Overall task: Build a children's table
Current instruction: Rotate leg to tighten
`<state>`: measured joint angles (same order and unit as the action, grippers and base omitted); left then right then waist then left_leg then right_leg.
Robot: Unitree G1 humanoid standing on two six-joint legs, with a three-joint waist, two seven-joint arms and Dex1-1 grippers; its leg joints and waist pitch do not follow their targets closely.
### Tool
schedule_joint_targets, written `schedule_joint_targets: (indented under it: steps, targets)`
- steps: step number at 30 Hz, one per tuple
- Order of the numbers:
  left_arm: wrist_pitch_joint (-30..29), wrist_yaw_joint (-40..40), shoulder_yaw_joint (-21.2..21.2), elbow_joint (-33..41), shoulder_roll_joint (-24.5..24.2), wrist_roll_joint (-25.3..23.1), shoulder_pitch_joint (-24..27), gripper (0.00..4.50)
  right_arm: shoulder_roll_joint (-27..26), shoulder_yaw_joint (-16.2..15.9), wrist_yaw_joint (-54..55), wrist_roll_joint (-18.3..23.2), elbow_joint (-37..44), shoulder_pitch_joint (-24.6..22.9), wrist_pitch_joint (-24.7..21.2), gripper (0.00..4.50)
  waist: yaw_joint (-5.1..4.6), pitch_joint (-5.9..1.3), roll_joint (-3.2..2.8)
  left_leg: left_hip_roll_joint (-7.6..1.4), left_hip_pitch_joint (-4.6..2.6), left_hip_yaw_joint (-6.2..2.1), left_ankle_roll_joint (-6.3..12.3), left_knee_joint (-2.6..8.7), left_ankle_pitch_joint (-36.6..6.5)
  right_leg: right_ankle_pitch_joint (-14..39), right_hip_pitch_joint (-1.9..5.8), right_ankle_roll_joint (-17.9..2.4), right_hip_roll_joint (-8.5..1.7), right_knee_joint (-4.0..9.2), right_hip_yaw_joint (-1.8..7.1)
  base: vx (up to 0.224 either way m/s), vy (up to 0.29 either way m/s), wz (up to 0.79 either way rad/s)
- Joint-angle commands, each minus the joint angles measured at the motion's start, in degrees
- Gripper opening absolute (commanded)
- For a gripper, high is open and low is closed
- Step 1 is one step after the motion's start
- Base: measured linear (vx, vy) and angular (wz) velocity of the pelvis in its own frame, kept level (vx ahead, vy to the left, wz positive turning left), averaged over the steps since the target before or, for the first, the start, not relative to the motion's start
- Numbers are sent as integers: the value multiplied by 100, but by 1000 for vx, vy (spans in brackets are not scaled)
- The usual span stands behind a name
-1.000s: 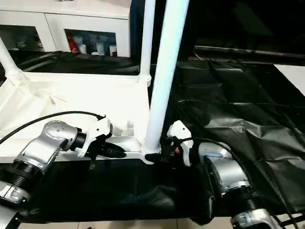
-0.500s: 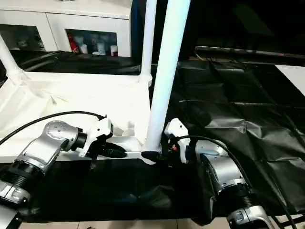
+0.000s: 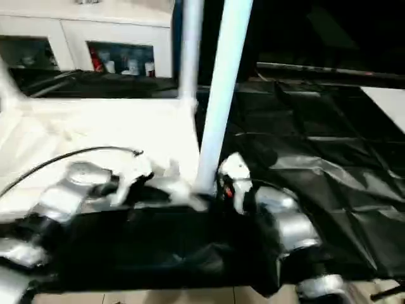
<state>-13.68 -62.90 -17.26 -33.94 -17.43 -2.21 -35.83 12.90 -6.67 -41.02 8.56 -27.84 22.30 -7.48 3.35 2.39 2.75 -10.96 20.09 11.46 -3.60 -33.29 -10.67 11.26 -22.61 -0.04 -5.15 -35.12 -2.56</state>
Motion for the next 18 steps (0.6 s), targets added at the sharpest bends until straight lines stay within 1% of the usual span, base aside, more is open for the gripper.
schedule_joint_targets:
  steps: [1, 2, 3, 4, 5, 6, 7, 8, 9, 10, 11, 12, 13, 14, 15, 16, 17, 18]
  targets:
    - [-190, 749, -136, -482, 382, -221, -46, 0, -231, 83, 1021, -326, -344, 47, -240, 267, 15, -251, -1, -215, -71, -143, -119, 426, -1764, 2267, 167, -972, -330, 545, 205, 0, 0, 0]
    - [-215, 925, -131, -574, 483, -254, -102, 0, -332, 122, 1264, -349, -392, 77, -288, 267, -1, -245, -13, -209, -73, -143, -152, 441, -1827, 2361, 136, -898, -314, 565, 212, 0, 0, 0]
    - [-251, 1331, -116, -791, 698, -330, -233, 0, -549, 183, 1777, -412, -540, 177, -347, 267, 0, -237, -42, -206, -91, -161, -201, 447, -1959, 2505, 120, -843, -315, 586, 205, 0, 0, 0]
    - [-272, 1525, -106, -895, 800, -362, -299, 0, -649, 200, 2005, -446, -618, 233, -364, 267, -17, -247, -33, -199, -103, -164, -223, 445, -2046, 2578, 104, -795, -311, 606, 204, 0, 0, 0]
    - [-296, 1716, -100, -1015, 917, -393, -375, 0, -758, 202, 2272, -490, -713, 304, -374, 267, -6, -242, -24, -200, -105, -171, -227, 444, -2086, 2630, 105, -776, -318, 614, 199, 0, 0, 0]
    - [-312, 1918, -95, -1142, 1048, -423, -456, 0, -875, 197, 2551, -551, -813, 389, -354, 267, 2, -231, -52, -192, -128, -176, -211, 440, -2230, 2788, 73, -717, -322, 644, 193, 0, 0, 0]
    - [-276, 2142, -152, -1298, 1178, -525, -558, 0, -1059, 194, 2704, -553, -901, 498, -304, 267, -13, -221, -51, -190, -132, -172, -213, 444, -2313, 2862, 52, -683, -311, 662, 192, 0, 0, 0]
    - [-238, 2282, -201, -1399, 1254, -602, -623, 0, -1185, 198, 2766, -545, -952, 568, -263, 267, -28, -223, -55, -182, -135, -190, -226, 450, -2432, 2990, 49, -612, -309, 681, 180, 0, 0, 0]
    - [-195, 2400, -184, -1503, 1303, -656, -679, 0, -1261, 139, 2697, -594, -963, 605, -206, 267, -21, -226, -74, -179, -148, -205, -221, 453, -2524, 3074, 44, -551, -317, 699, 169, 0, 0, 0]
    - [-185, 2416, -181, -1523, 1309, -667, -690, 0, -1274, 127, 2677, -603, -960, 611, -186, 267, -25, -225, -62, -178, -140, -206, -204, 457, -2531, 3074, 52, -527, -316, 708, 166, 0, 0, 0]
    - [-168, 2418, -187, -1549, 1307, -687, -707, 0, -1294, 114, 2634, -603, -943, 616, -138, 267, -19, -230, -65, -185, -123, -215, -167, 474, -2507, 3011, 79, -517, -325, 712, 161, 0, 0, 0]
    - [-138, 2431, -180, -1597, 1308, -702, -730, 0, -1312, 132, 2563, -563, -907, 612, -100, 322, -8, -251, -68, -193, -89, -219, -128, 490, -2358, 2820, 112, -540, -337, 691, 167, 0, 0, 0]
    - [-111, 2408, -167, -1614, 1283, -699, -736, 0, -1293, 140, 2502, -547, -865, 601, -47, 336, -5, -258, -73, -197, -71, -218, -112, 496, -2266, 2680, 128, -568, -337, 676, 172, 0, 0, 0]
    - [-62, 2333, -170, -1622, 1239, -700, -735, 0, -1260, 189, 2404, -481, -818, 587, 32, 336, -4, -254, -82, -199, -50, -208, -87, 505, -2174, 2475, 131, -628, -330, 664, 178, 0, 0, 0]
    - [-12, 2273, -167, -1643, 1195, -700, -734, 0, -1201, 212, 2336, -434, -795, 585, 69, 355, -7, -254, -83, -204, -49, -202, -78, 506, -2171, 2338, 130, -686, -330, 653, 181, 0, 0, 0]
    - [90, 2059, -173, -1585, 1101, -662, -687, 0, -1054, 203, 2166, -413, -746, 577, 133, 355, -7, -256, -94, -207, -38, -208, -73, 513, -2196, 2274, 150, -722, -332, 644, 176, 0, 0, 0]
    - [164, 1913, -176, -1552, 1040, -635, -658, 0, -954, 193, 2054, -401, -721, 578, 173, 355, -5, -263, -90, -207, -39, -201, -61, 505, -2184, 2213, 154, -738, -331, 640, 178, 0, 0, 0]
    - [219, 1772, -165, -1542, 967, -624, -634, 0, -841, 213, 1811, -339, -687, 580, 179, 374, 7, -264, -94, -208, -46, -182, -21, 496, -2109, 2042, 146, -829, -335, 625, 194, 0, 0, 0]
